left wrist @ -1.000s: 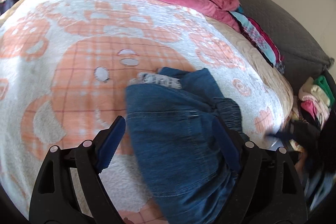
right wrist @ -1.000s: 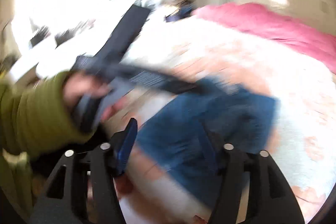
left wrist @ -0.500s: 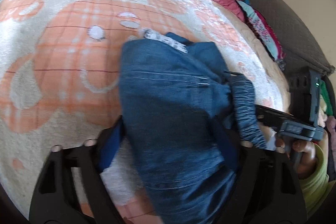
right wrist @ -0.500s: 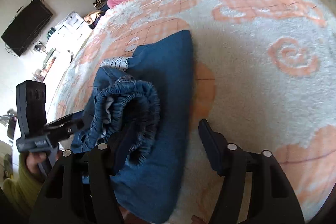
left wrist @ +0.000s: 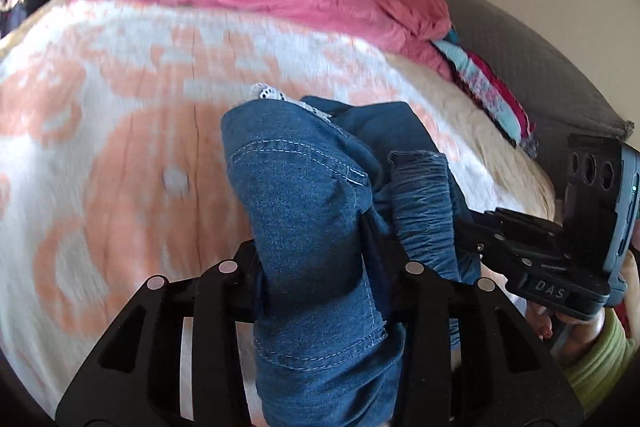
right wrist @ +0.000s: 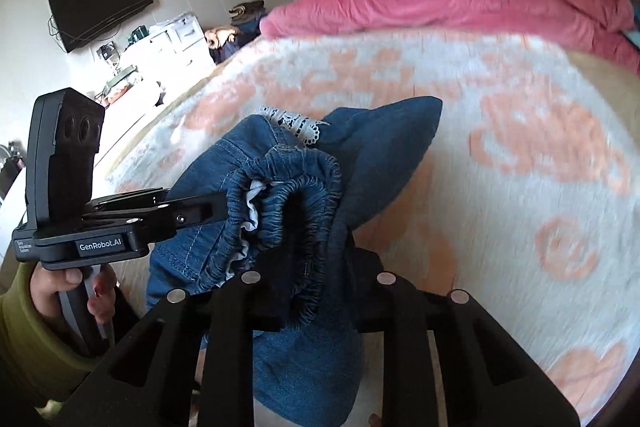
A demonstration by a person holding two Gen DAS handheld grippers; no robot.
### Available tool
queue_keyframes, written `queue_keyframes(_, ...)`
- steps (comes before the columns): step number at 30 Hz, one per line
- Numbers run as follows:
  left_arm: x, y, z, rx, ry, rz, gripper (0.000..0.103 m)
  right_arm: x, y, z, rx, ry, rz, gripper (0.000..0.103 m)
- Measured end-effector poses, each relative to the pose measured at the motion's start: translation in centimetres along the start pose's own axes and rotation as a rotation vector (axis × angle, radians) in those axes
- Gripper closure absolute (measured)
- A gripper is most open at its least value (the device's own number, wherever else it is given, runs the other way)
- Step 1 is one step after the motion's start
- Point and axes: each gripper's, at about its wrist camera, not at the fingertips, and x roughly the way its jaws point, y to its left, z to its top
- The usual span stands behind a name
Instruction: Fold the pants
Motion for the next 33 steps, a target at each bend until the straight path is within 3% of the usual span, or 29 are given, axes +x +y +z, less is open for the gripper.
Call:
queue_keyframes(5, 2.0, 1.1, 3.0, -0.01, -0.033, 0.044, 0.07, 2.6, -2.3, 3.1, 0.046, -0.014, -0.001, 0.083)
queue_keyframes(7, 3.9, 1.6, 3.4, 0.011, -0.027, 0.082, 0.068, 4.7, -3.4, 3.6, 0.067, 0.02, -0.024, 0.083)
queue_keyframes(11, 7.5, 4.0, 2.4, -0.018, 0.07, 0.151, 0.057, 8.9, -5.3, 2.7, 0.094, 0.142, -0.138, 0.079)
queue_keyframes(14, 9.1, 5.7, 1.5, -0.09, 0.128, 0.15, 0.042, 10.1, -6.9, 1.5, 0.156, 0.193, -0.197, 0.065)
queue_keyframes(17, 9.0, 5.9, 1.3, -0.083, 0.121, 0.15, 0.039, 9.7, -6.9, 1.3, 0.136, 0.191, -0.252, 0.045)
queue_keyframes(20, 8.6, 5.7, 1.1, -0.075, 0.107, 0.161, 0.032, 9.3, -7.1, 0.9, 0.147, 0.174, -0.252, 0.042)
queue_keyframes(28, 5.8, 3.7, 0.5, -0.051, 0.067, 0.129, 0.021, 5.0, -5.7, 0.3, 0.111, 0.08, -0.264, 0.021)
queue_keyframes(32, 2.9, 2.6, 0.0, -0.034, 0.016, 0.126, 0.01, 2.5, -4.3, -0.2, 0.078, 0.017, -0.274, 0.015)
queue_keyframes(33, 2.3, 2.4, -0.2, -0.03, 0.002, 0.132, 0.01, 1.6, -3.9, -0.5, 0.071, -0.009, -0.272, 0.008)
